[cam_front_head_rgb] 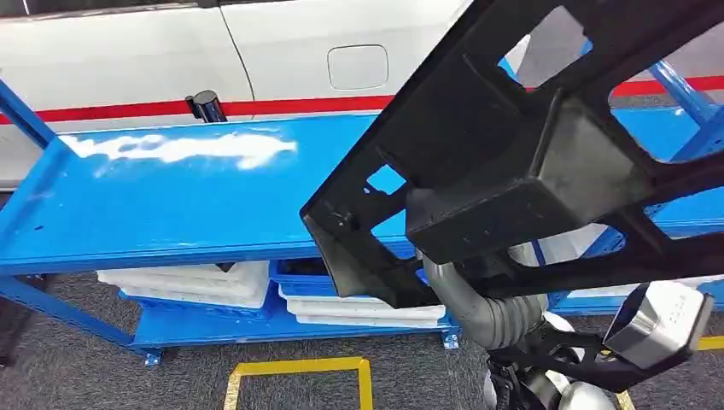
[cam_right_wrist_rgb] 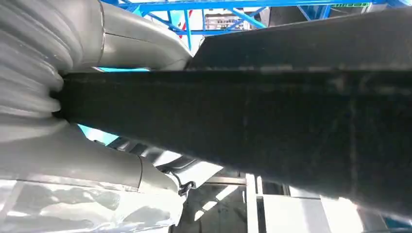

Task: Take the parts from the cabinet and place them on the table.

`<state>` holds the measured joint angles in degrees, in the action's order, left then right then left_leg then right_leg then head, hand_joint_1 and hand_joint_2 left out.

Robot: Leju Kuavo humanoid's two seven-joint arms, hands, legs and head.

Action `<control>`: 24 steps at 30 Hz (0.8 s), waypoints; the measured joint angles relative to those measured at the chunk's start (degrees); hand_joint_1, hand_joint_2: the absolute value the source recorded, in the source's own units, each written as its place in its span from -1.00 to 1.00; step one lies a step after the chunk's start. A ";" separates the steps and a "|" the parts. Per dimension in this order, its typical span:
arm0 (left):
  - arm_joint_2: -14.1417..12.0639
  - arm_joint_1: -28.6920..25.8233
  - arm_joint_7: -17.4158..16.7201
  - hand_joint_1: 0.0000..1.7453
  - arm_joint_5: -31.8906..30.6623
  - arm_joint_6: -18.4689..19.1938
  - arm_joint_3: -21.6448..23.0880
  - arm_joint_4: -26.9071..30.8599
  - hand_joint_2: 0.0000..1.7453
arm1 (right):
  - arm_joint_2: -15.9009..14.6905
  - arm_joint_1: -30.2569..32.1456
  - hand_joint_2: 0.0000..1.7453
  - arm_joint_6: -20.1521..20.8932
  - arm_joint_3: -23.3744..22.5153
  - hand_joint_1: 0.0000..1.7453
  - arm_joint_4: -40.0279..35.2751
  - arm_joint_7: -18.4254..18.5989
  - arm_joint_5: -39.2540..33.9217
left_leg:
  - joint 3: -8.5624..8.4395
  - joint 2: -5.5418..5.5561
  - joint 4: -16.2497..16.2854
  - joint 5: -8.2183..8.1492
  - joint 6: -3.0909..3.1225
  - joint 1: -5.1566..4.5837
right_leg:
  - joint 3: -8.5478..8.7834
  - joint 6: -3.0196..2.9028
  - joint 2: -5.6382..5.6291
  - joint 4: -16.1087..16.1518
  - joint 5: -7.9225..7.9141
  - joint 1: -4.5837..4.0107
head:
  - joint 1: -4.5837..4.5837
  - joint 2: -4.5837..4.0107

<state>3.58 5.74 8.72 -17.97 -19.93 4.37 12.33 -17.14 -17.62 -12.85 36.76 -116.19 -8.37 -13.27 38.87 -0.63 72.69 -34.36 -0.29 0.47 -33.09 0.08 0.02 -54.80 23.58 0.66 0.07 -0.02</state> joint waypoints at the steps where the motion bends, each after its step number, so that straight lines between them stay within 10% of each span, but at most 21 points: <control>1: 0.00 -0.05 -0.02 -1.00 0.00 0.02 0.00 -0.02 1.00 | 0.00 0.09 1.00 -0.02 0.00 1.00 0.00 0.00 -0.02 | -0.28 0.01 0.84 -0.07 0.07 0.00 | -0.66 0.05 -0.11 -0.02 -0.50 -0.03 | 0.00 0.02; 6: -0.05 0.23 -0.02 -1.00 -0.02 0.02 0.00 0.00 1.00 | 0.07 0.23 1.00 -0.02 -0.17 1.00 0.00 -0.22 -0.04 | -13.67 1.04 -20.38 5.97 1.59 -0.74 | -2.45 1.01 -0.65 -0.06 -2.54 -0.22 | 0.00 0.02; 10: 0.00 -0.08 -0.04 -1.00 -0.02 0.17 0.00 -0.02 1.00 | 0.11 0.54 1.00 -0.02 -0.22 1.00 0.02 -0.31 -0.50 | -12.31 0.75 -20.31 7.93 3.01 -0.92 | -2.62 2.45 -0.74 0.57 -4.20 -0.04 | 0.00 0.00; 14: 0.15 -0.15 -0.13 -1.00 -0.02 0.35 0.00 -0.02 1.00 | 0.09 0.89 1.00 -0.02 -0.46 1.00 0.20 -0.26 -0.68 | -9.91 -0.45 -20.46 10.44 4.25 -0.77 | -7.04 2.87 -0.60 -11.87 7.40 0.34 | 0.15 0.00; 16: 0.17 -0.41 -0.20 -1.00 -0.02 0.39 0.00 -0.02 1.00 | 0.09 1.11 1.00 -0.02 -0.50 1.00 0.37 -0.22 -0.76 | -8.35 -1.34 -20.34 11.53 4.15 -0.87 | -8.13 3.28 -0.60 -18.79 9.05 0.38 | 0.22 0.00; 19: 0.17 -0.49 -0.41 -1.00 0.02 0.42 0.00 -0.02 1.00 | 0.09 1.22 1.00 -0.02 -0.52 1.00 0.50 -0.20 -1.05 | -6.07 -3.00 -19.89 12.83 3.68 -0.79 | -1.42 3.61 0.15 -11.43 3.75 0.77 | 0.24 0.00; 21: 0.11 -0.70 -0.50 -1.00 0.13 0.42 0.00 -0.02 1.00 | 0.11 0.96 1.00 -0.02 -0.68 1.00 0.50 -0.20 -1.07 | -5.03 -3.60 -19.04 13.20 3.12 -0.98 | 6.42 4.03 4.04 -1.09 4.95 0.70 | 0.37 0.02; 24: 0.13 -0.58 -0.52 -1.00 0.24 0.44 0.02 -0.02 1.00 | 0.15 1.13 1.00 -0.13 -1.03 1.00 0.50 -0.48 -1.00 | -4.68 -4.62 -18.45 14.21 1.98 -0.84 | 6.04 2.43 2.75 0.47 5.03 -0.20 | 0.02 0.02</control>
<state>3.72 5.15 8.20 -17.73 -19.50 4.39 12.31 -16.98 -16.48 -12.98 35.74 -115.69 -8.85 -14.27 34.18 -5.25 54.25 -20.15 1.69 -0.37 -27.05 2.51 2.77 -54.33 28.61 0.47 0.09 0.00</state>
